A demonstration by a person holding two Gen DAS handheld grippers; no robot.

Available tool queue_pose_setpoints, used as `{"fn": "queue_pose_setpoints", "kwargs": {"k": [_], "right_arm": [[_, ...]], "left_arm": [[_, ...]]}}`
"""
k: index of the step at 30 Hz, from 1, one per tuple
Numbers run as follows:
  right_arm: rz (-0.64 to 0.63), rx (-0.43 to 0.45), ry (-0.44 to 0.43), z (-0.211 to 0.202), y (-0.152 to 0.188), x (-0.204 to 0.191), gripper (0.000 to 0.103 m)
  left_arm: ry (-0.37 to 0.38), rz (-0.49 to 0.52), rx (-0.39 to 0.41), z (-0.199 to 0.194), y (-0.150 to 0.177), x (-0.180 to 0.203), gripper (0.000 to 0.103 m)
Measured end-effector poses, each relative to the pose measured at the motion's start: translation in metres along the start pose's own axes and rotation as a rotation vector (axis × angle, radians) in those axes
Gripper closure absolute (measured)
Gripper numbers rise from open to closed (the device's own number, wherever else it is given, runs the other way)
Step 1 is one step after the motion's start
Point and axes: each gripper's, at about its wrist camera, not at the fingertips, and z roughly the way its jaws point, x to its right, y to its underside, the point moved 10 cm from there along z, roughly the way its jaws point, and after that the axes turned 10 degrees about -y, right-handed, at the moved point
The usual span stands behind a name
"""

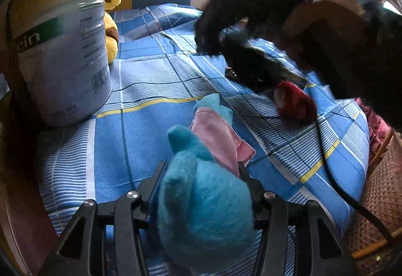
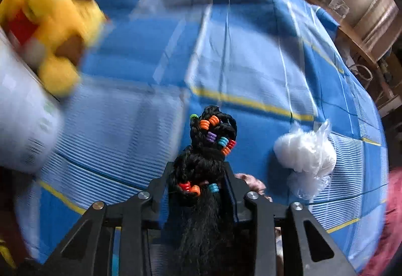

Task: Organize soft objects
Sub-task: 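Lift the teal plush with the left gripper while the right gripper lifts the black hair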

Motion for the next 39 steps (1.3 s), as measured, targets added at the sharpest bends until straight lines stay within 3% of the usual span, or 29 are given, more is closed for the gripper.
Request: {"fn": "queue_pose_setpoints", "kwargs": {"k": [3, 7, 13, 17, 29, 35, 39], "right_arm": [[0.058, 0.067, -0.186, -0.032, 0.001, -0.021, 0.068], [0.091, 0.027, -0.262, -0.046, 0.033, -0.031, 0.068], [0.127, -0.16, -0.183, -0.002, 0.119, -0.012, 0.067], [0.125, -0.06, -0.19, -0.004, 0.124, -0.012, 0.067], [-0.007, -0.045, -0.117, -0.001, 0.126, -0.027, 0.065], [-0.034, -0.041, -0.108, -0.001, 0.129, -0.034, 0.065], [-0.06, -0.036, -0.096, -0.002, 0.133, -0.036, 0.065]], "left_arm": [[0.001, -0.001, 0.002, 0.0, -0.001, 0.0, 0.049], [-0.005, -0.001, 0.006, -0.001, 0.0, -0.001, 0.049], [-0.027, 0.012, 0.006, -0.003, 0.003, 0.0, 0.049], [-0.052, 0.023, 0.006, -0.004, 0.004, 0.001, 0.049], [-0.085, 0.006, -0.04, -0.005, 0.002, 0.001, 0.054], [-0.063, -0.05, -0.055, -0.027, 0.001, -0.012, 0.057], [-0.024, -0.093, -0.007, -0.061, -0.008, -0.024, 0.057]]}}
